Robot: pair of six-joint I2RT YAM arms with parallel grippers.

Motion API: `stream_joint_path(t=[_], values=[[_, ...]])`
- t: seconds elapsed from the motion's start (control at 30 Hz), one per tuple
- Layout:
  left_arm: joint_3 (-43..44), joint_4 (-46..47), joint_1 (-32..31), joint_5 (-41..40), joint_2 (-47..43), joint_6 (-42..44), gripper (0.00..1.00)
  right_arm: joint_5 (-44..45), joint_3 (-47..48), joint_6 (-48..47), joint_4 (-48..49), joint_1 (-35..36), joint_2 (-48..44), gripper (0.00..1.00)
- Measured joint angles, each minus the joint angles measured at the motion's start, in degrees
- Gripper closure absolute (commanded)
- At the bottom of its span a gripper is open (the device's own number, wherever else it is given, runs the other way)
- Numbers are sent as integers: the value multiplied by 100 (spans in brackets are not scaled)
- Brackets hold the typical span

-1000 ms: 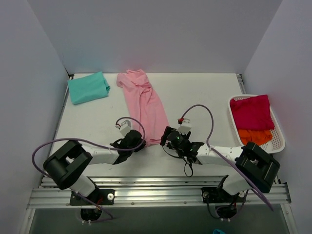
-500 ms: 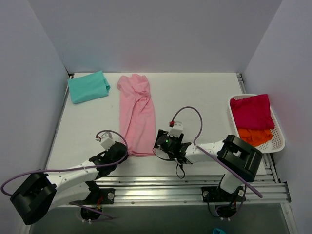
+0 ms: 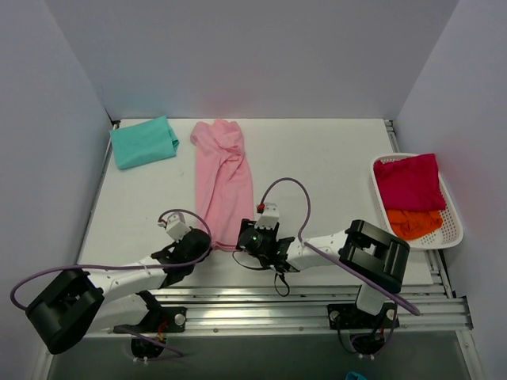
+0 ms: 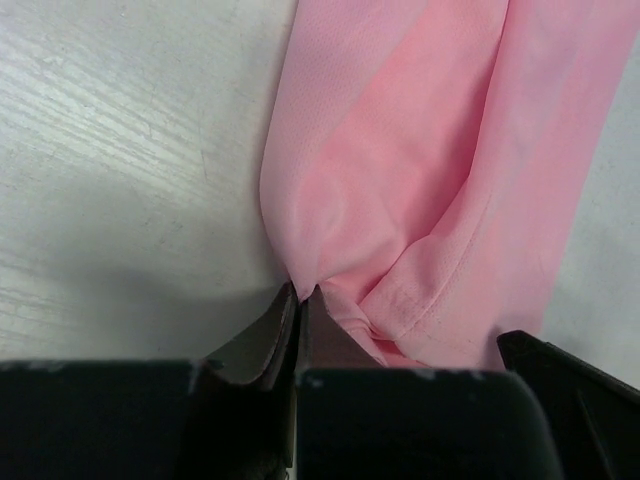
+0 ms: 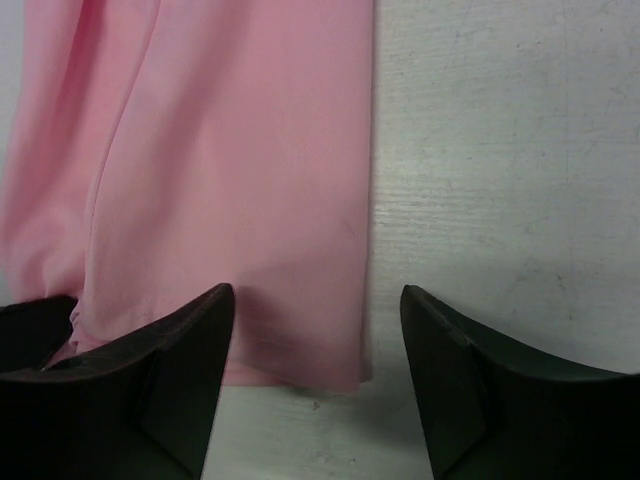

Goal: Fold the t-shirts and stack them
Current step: Fold the tshirt

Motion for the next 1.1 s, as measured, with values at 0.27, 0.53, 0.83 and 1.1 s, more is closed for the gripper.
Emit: stream_joint_path(t=[0.27, 0.53, 0.83, 1.1], values=[[90, 538, 0, -4, 452, 0, 98, 72, 42, 85, 190, 120, 210, 67], [92, 542, 0, -2, 435, 15, 98, 140, 302, 50, 435, 120, 588, 94], [92, -308, -46, 232, -476, 168, 98, 411, -111, 216, -658, 212, -531, 94], [-44, -933, -42, 186, -1010, 313, 98, 981, -470, 566, -1672, 476, -1423, 85]])
